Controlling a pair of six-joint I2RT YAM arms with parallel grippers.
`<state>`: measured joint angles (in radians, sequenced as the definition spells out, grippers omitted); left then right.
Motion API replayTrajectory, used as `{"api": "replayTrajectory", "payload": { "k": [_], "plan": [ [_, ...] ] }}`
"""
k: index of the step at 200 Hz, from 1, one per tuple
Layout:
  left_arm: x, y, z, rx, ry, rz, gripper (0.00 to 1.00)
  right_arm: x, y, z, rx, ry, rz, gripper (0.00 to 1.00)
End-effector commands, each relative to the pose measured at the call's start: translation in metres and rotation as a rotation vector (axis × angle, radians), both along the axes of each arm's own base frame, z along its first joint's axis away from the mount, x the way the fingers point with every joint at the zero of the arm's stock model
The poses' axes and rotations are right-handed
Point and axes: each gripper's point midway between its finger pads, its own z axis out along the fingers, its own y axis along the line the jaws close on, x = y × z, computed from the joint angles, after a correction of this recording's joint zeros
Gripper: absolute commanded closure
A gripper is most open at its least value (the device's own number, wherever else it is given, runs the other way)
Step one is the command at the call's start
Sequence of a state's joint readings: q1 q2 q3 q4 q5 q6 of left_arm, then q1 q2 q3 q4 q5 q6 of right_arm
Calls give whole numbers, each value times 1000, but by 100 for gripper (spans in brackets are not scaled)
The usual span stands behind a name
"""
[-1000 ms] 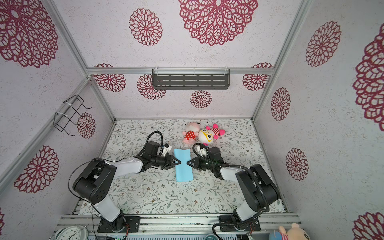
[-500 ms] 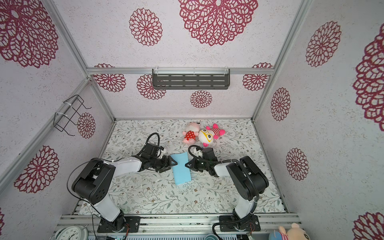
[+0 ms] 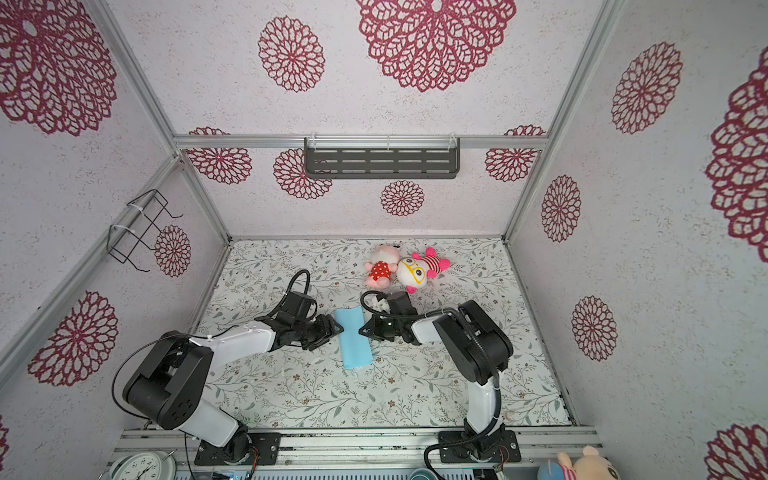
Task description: Fold a paper plane with a square sheet of paper (pick it up from the middle)
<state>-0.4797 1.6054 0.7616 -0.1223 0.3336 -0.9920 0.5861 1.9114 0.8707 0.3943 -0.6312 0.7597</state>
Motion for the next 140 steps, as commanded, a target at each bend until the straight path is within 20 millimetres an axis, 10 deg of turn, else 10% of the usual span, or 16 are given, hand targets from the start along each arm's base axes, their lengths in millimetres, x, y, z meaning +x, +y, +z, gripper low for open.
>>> {"api": "replayTrajectory", "payload": {
  "k": [1,140],
  "plan": [
    [5,-3,-8,23,40,53,40,1,7,6,6,-27,51,92],
    [-3,6,-39,232,154,-15,68,23,-20,40,8,-119,-10,66]
  ]
}}
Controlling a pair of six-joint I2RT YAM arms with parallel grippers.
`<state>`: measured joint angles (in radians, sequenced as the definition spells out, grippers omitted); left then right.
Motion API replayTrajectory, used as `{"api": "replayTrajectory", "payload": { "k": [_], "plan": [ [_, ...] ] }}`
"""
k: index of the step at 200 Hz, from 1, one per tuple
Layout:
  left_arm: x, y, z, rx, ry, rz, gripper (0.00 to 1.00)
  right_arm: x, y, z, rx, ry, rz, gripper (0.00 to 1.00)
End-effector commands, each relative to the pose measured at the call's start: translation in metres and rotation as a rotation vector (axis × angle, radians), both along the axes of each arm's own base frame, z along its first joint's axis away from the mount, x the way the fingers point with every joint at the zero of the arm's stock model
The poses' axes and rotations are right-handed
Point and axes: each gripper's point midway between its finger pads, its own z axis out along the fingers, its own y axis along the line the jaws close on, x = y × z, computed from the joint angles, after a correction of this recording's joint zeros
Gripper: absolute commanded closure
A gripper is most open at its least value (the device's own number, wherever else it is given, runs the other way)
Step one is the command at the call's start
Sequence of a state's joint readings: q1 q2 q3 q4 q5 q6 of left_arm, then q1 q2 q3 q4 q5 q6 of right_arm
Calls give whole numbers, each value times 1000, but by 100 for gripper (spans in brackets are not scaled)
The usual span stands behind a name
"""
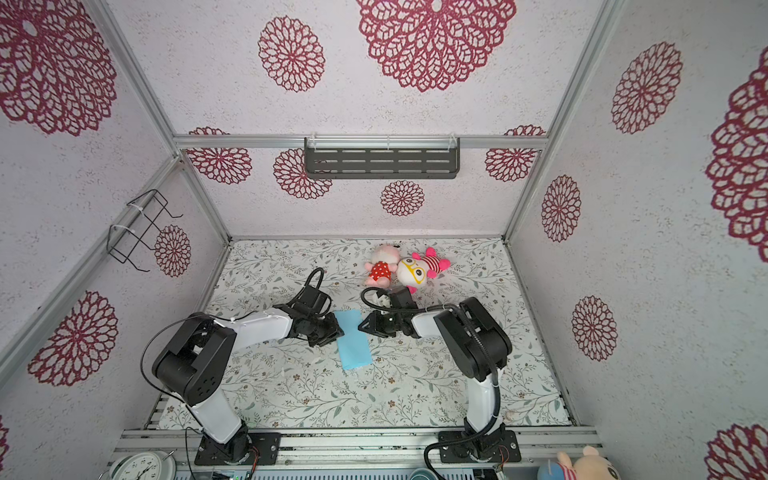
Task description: Fold a paper plane with a square sheet of paper (pick it up from the middle)
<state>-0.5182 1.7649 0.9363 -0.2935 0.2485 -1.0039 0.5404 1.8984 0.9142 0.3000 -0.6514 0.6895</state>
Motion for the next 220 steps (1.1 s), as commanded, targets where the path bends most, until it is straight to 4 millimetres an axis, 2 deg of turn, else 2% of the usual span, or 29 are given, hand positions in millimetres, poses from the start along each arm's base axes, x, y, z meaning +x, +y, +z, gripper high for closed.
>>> {"api": "replayTrajectory", "payload": {
  "k": [1,43,90,117,127,183,220],
  "plan": [
    [-14,12,-16,96,51,-32,68,11,-8,34,29,-106,-17,66],
    [-21,17,-27,132,90,-41,67,13,-14,35,6,-135,-51,63],
    [-28,25,-38,195,146,-3,67,15,-23,30,-25,-149,-99,53],
    [-32,30,-43,230,179,13,67,17,-28,30,-43,-162,-123,44],
    [-34,29,-45,234,189,11,66,19,-31,29,-60,-166,-142,37],
    [-49,28,-57,265,253,-40,66,29,-65,34,-102,-205,-280,18],
    [-54,25,-61,271,268,-93,66,34,-97,34,-133,-231,-379,13]
  ]
}}
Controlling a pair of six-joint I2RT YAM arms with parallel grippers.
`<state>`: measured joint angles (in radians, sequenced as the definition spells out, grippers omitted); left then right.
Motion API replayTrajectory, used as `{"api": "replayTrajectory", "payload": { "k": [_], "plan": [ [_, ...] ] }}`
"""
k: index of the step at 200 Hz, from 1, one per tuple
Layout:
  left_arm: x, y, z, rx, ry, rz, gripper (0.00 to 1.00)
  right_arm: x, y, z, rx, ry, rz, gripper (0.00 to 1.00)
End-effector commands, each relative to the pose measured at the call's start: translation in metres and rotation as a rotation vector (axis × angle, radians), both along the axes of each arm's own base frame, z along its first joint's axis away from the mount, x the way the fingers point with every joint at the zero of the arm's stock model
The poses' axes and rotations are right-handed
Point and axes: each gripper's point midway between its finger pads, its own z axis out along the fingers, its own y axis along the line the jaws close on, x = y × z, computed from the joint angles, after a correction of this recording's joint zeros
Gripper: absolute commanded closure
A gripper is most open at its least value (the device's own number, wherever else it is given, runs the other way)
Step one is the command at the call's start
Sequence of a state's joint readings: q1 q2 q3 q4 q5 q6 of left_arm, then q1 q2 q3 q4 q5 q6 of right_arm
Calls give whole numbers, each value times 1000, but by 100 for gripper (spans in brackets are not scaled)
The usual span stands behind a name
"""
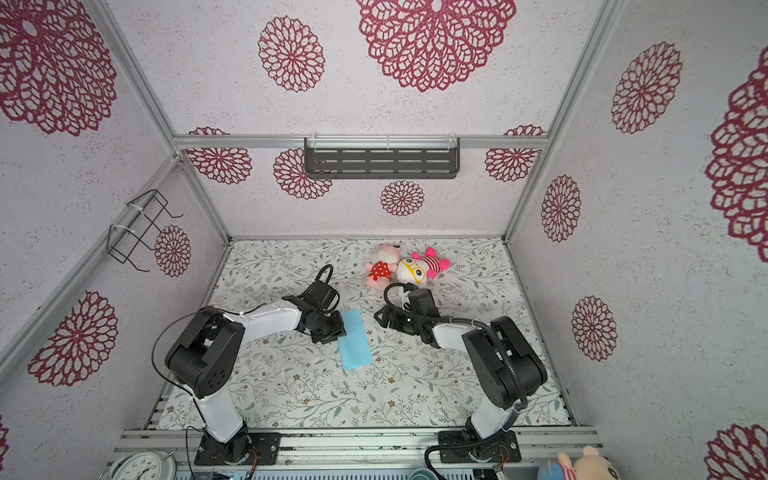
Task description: Fold a paper plane with a square sheet of paper (pick it up from the middle)
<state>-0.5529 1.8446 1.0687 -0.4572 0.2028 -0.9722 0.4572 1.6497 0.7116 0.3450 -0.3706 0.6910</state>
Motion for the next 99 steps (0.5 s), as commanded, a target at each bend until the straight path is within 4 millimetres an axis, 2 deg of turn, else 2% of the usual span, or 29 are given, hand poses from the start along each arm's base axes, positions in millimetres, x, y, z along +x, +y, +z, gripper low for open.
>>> {"api": "replayTrajectory", "payload": {
  "k": [1,26,74,77,99],
  "plan": [
    [-53,31,-56,175,205,-45,66,14,-21,13,-11,-65,-87,13],
    [-58,30,-56,175,219,-78,67,16,-30,10,-12,-58,-103,13],
    [-62,37,-55,213,231,-98,67,14,-26,3,-7,-38,-79,13],
    [-66,40,-64,231,258,-102,67,14,-26,3,-6,-38,-78,13],
    [-69,43,-67,250,278,-110,66,12,-23,2,6,-34,-56,13]
  ]
}}
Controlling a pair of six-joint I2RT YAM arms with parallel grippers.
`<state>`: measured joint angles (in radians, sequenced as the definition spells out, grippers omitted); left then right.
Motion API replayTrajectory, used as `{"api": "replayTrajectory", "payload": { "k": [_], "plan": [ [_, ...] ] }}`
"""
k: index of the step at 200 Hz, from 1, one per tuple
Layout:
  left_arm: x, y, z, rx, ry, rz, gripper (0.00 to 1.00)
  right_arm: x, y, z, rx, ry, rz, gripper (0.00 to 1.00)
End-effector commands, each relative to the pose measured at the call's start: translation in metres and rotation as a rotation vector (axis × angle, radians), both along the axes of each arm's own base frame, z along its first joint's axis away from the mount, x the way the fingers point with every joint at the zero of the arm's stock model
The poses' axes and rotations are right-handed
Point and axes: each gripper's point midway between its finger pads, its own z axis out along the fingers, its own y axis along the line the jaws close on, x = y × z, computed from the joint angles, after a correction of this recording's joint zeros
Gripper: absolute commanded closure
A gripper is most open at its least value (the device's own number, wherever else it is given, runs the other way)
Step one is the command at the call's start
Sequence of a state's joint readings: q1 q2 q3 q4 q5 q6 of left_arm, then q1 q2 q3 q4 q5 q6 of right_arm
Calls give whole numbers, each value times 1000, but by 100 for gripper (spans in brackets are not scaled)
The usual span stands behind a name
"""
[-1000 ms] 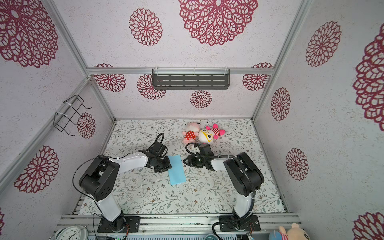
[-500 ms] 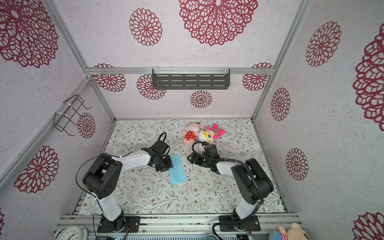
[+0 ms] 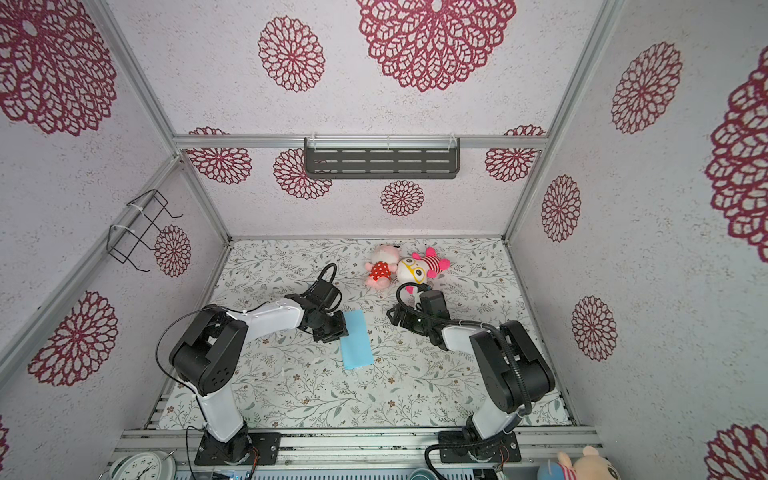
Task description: Fold a paper plane with a square sheet of paper (pick it up from the middle)
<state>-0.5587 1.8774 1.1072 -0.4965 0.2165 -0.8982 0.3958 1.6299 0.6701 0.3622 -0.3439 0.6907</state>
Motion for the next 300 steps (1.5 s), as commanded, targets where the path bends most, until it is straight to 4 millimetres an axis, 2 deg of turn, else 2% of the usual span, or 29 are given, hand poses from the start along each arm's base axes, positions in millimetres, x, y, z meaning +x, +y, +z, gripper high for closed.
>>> {"api": "replayTrajectory", "payload": {
  "k": [1,107,176,207,240,260,300],
  "plan": [
    [-67,48,-65,244,261,-30,66,4,6,8,24,-32,27,13],
    [-69,49,-69,264,278,-21,67,0,18,6,67,-16,83,16],
    [-73,48,-74,269,294,-39,66,-13,52,18,136,-35,231,19],
    [-74,49,-75,275,298,-40,65,-23,79,25,148,-35,339,27],
    [-75,50,-76,284,302,-37,65,-38,107,22,164,1,430,47],
    [-76,50,-77,284,306,-37,65,-42,117,15,178,36,450,62],
    [-77,50,-79,285,310,-38,65,-48,123,-2,157,100,468,76]
  ]
}}
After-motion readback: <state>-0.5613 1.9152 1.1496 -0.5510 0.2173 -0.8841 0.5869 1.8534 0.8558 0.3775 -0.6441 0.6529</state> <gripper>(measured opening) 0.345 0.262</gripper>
